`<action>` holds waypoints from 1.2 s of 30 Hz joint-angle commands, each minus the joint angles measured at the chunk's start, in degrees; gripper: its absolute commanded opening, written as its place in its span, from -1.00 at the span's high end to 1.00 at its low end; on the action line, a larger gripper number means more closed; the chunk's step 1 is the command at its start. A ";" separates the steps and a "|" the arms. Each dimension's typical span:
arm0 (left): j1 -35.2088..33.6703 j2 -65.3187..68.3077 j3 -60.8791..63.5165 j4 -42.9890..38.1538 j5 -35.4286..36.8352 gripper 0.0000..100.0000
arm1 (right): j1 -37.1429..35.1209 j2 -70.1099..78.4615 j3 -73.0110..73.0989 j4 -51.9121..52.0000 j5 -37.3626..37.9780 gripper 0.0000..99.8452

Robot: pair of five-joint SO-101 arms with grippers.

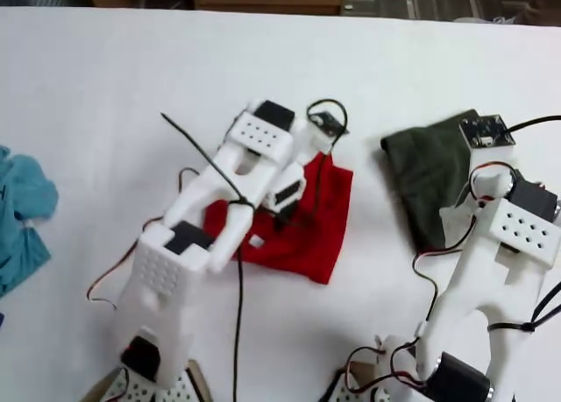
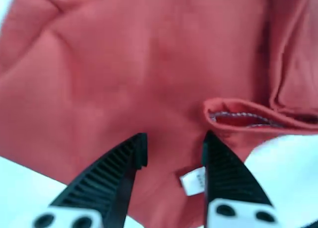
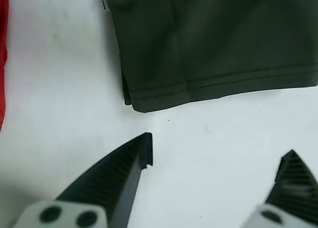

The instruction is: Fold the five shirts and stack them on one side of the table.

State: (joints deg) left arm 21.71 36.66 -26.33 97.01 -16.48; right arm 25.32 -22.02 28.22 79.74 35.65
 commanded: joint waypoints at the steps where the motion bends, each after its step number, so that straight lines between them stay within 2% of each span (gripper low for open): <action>1: 0.18 -2.46 -3.12 2.81 -0.70 0.59 | 0.13 -1.63 -0.53 -1.54 0.26 0.23; 8: 0.88 -9.85 -3.38 2.11 -0.53 0.59 | 0.75 -1.63 -0.53 -1.45 0.09 0.23; 16: 0.09 -3.60 2.59 -6.42 -0.18 0.59 | 0.75 -2.07 -0.53 -1.27 0.35 0.23; 25: 4.13 -2.20 3.82 -5.80 2.11 0.59 | 0.48 -1.63 -0.62 -1.45 0.18 0.23; 30: 7.56 -2.99 3.56 -2.90 2.11 0.59 | 0.75 -1.63 -0.62 -1.45 0.26 0.23; 36: 7.47 -5.71 3.74 -0.62 2.11 0.59 | 1.36 -1.63 -0.62 -2.95 -0.09 0.23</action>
State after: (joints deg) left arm 29.19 34.90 -22.37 94.46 -14.81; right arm 25.58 -22.02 28.22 77.98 35.65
